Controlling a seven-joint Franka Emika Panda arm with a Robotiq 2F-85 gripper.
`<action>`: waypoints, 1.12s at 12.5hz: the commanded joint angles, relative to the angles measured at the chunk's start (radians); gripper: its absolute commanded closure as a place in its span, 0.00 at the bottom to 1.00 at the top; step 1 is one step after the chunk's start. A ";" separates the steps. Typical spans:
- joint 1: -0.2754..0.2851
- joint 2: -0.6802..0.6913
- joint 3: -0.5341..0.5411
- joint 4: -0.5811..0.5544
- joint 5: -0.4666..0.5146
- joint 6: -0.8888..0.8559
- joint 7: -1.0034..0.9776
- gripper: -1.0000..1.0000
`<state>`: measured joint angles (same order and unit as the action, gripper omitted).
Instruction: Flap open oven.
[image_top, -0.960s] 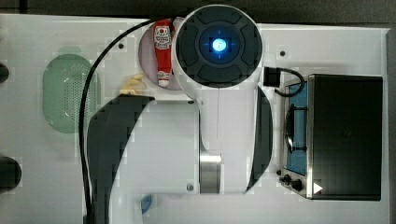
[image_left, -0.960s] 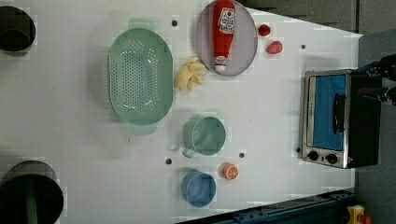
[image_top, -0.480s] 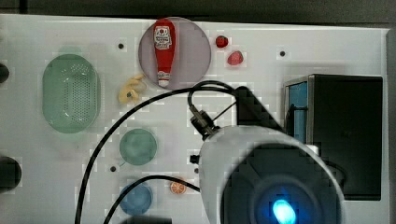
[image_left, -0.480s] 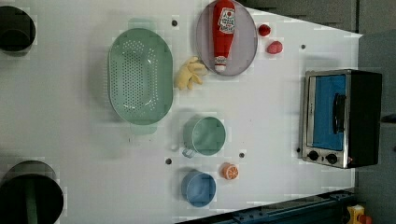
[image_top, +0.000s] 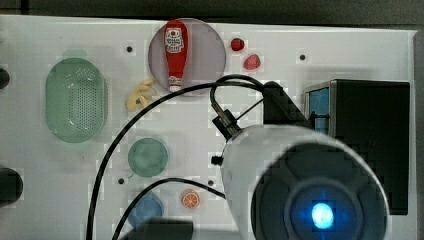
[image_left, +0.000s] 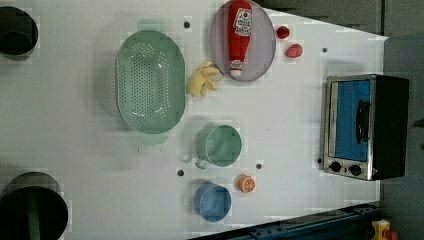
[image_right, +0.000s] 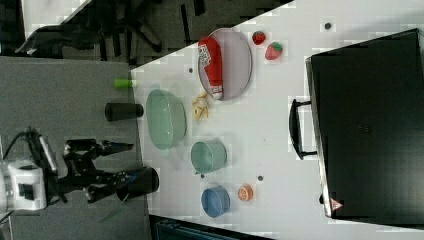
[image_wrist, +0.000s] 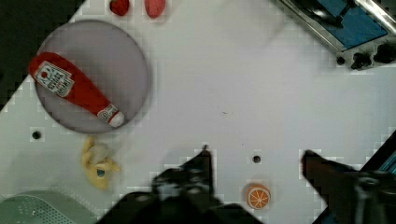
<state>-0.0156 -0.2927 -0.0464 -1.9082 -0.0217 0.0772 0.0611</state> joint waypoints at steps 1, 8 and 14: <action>-0.008 0.007 0.001 -0.018 0.008 -0.016 -0.034 0.65; -0.010 0.021 -0.043 -0.137 -0.051 0.037 -0.185 0.82; -0.025 0.038 -0.179 -0.268 -0.083 0.290 -0.594 0.82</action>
<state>-0.0203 -0.2468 -0.2002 -2.1582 -0.1085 0.3438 -0.3665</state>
